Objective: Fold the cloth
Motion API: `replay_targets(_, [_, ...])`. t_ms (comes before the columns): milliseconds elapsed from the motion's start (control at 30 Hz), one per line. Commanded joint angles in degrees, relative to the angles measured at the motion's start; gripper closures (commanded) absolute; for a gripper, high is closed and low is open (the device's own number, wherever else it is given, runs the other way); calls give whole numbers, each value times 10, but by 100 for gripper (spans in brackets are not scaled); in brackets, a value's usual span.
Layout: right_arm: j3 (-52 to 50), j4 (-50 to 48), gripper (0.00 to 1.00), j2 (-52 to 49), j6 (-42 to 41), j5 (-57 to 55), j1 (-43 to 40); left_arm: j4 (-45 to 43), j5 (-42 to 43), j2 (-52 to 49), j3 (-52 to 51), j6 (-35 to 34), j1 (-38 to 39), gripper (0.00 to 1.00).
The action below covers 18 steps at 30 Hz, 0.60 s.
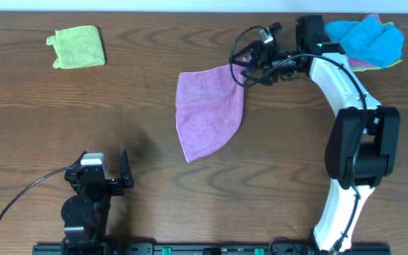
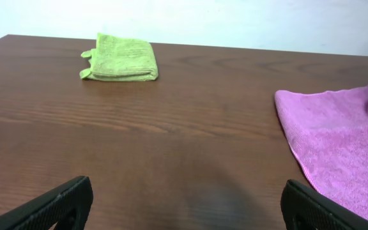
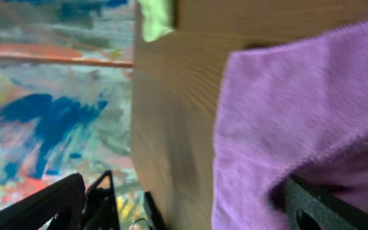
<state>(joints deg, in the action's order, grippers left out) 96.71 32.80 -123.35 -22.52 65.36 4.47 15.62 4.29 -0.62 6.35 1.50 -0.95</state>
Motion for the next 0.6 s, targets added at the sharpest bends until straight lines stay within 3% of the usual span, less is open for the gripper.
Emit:
replay_targets(0, [8,-60,1,21,-70,98,37,5,-2,4,-14,-2,2,5])
replay_targets(133, [7,-167,1,21,-118,163,60,5,-2,4,-14,-2,2,5])
replay_targets(300, [7,-164,4,21,-93,146,50,5,-2,4,-14,-2,2,5])
replay_targets(433, [7,-94,7,21,-51,120,28,5,-2,4,-14,-2,2,5])
replay_targets(567, [8,121,5,33,85,-54,12,5,-2,4,-14,-2,2,5])
